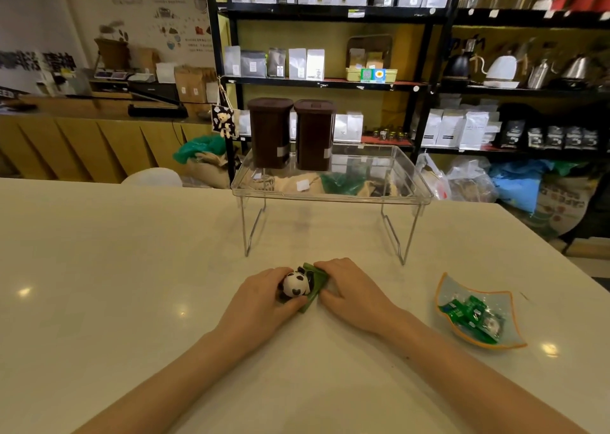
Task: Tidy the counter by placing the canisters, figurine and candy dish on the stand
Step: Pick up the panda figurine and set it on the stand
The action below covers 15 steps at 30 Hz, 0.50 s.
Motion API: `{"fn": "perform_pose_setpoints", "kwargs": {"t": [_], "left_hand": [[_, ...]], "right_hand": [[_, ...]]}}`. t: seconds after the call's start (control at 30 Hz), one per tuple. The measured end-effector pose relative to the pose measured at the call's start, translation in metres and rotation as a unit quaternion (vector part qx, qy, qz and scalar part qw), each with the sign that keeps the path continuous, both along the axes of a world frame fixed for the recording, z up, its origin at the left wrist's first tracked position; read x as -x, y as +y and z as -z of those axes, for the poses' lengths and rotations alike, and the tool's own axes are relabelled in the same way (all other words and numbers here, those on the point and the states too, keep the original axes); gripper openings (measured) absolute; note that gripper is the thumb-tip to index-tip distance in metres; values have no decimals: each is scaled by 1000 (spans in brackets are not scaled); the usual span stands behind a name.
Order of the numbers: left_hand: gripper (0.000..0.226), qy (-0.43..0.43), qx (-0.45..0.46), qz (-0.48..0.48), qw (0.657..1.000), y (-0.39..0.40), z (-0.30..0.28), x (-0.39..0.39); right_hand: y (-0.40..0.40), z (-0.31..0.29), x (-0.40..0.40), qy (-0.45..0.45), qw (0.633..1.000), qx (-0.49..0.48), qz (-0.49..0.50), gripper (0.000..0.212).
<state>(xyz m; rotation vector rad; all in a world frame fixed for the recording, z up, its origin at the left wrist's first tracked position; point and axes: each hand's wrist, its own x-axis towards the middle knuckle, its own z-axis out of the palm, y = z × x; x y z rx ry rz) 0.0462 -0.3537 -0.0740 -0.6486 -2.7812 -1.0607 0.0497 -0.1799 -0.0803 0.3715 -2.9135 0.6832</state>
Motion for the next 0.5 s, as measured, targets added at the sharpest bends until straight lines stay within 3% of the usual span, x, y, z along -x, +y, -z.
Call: {"fn": "perform_pose_setpoints", "kwargs": {"t": [0.23, 0.5], "left_hand": [[32, -6, 0, 24, 1000, 5, -23, -1], [35, 22, 16, 99, 995, 20, -110, 3]], "right_hand": [[9, -23, -8, -18, 999, 43, 7, 43], [34, -91, -31, 38, 993, 110, -19, 37]]}}
